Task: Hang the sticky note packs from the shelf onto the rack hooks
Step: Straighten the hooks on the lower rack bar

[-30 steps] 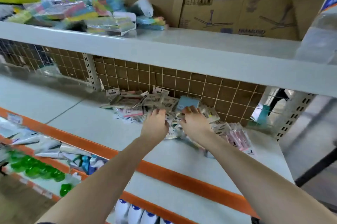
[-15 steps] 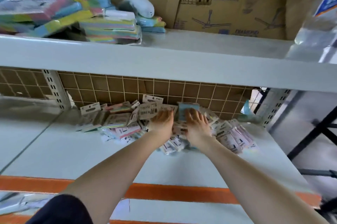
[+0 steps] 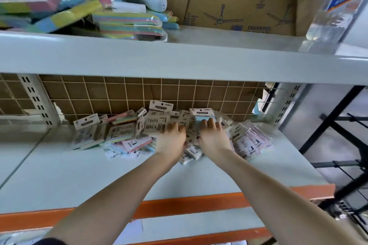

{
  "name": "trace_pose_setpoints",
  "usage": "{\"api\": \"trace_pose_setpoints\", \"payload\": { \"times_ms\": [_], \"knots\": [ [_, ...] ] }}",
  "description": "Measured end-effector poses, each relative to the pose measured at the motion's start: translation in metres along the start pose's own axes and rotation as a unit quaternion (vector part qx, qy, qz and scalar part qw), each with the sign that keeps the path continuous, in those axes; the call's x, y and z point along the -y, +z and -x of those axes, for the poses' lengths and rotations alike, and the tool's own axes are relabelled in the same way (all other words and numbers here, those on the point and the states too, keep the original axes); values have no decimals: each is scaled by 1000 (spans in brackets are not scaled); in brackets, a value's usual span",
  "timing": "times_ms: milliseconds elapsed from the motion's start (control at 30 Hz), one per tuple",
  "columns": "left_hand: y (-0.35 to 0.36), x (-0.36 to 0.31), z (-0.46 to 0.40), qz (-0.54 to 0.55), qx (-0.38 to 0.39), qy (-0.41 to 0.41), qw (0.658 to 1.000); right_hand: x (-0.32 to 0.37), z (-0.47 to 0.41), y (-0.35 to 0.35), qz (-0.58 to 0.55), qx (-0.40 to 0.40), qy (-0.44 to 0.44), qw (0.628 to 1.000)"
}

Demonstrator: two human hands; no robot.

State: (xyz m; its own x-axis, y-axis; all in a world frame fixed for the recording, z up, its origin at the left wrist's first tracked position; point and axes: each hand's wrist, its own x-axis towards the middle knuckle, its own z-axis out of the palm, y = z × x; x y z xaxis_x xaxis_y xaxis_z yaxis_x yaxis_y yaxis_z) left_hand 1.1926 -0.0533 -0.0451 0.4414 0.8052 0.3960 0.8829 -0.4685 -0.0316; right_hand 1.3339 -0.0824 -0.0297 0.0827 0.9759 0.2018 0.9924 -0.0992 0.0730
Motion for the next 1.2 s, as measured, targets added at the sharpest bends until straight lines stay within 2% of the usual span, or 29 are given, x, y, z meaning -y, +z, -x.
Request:
{"api": "trace_pose_setpoints", "payload": {
  "times_ms": [67, 133, 200, 267, 300, 333, 367, 433, 467, 500, 533, 567, 600, 667, 700, 767, 800, 867, 933, 1033, 1133, 1200],
  "knots": [
    [-6, 6, 2, 54, -16, -6, 998, -6, 4, -5, -59, -23, 26, 998],
    [-15, 12, 5, 123, -45, -51, 990, -14, 6, -13, -168, -54, 60, 982],
    [-26, 16, 7, 197, -72, -119, 971, -23, 7, -22, -316, -82, 129, 936],
    [-36, 19, 4, 320, -98, -193, 922, -35, 8, -28, -413, -95, 207, 882],
    [-42, 19, 2, 397, -100, -234, 882, -41, 10, -30, -457, -95, 243, 850],
    [-47, 19, -1, 482, -95, -273, 827, -47, 11, -29, -520, -94, 279, 802],
    [-52, 17, -2, 571, -84, -308, 756, -52, 15, -30, -608, -90, 312, 725],
    [-59, 9, -1, 731, -43, -350, 584, -63, 23, -31, -749, -65, 365, 549],
    [-61, 4, 1, 792, -16, -360, 493, -69, 30, -31, -789, -53, 373, 485],
    [-61, -1, 3, 834, 17, -368, 411, -74, 36, -31, -816, -42, 375, 437],
    [-61, -6, 5, 859, 53, -371, 348, -78, 44, -30, -837, -28, 370, 402],
    [-59, -13, 8, 875, 89, -367, 302, -82, 52, -28, -855, -14, 363, 370],
    [-58, -20, 11, 885, 119, -359, 272, -87, 60, -27, -870, -3, 355, 342],
    [-55, -37, 15, 890, 160, -341, 255, -99, 78, -24, -893, 10, 335, 299],
    [-54, -46, 17, 890, 176, -335, 254, -106, 87, -25, -900, 13, 323, 291],
    [-52, -69, 21, 886, 201, -333, 251, -119, 107, -29, -903, 22, 307, 301],
    [-53, -82, 22, 880, 210, -336, 260, -127, 117, -30, -902, 29, 301, 308],
    [-54, -112, 24, 855, 222, -357, 304, -143, 139, -34, -900, 35, 304, 310],
    [-56, -146, 27, 836, 223, -371, 338, -162, 162, -36, -892, 10, 324, 314],
    [-60, -204, 39, 822, 253, -364, 357, -194, 204, -39, -895, -21, 318, 313],
    [-67, -269, 57, 814, 289, -318, 391, -234, 252, -45, -908, -58, 282, 305],
    [-73, -311, 71, 819, 296, -294, 393, -262, 286, -47, -907, -82, 285, 299]
  ]
}}
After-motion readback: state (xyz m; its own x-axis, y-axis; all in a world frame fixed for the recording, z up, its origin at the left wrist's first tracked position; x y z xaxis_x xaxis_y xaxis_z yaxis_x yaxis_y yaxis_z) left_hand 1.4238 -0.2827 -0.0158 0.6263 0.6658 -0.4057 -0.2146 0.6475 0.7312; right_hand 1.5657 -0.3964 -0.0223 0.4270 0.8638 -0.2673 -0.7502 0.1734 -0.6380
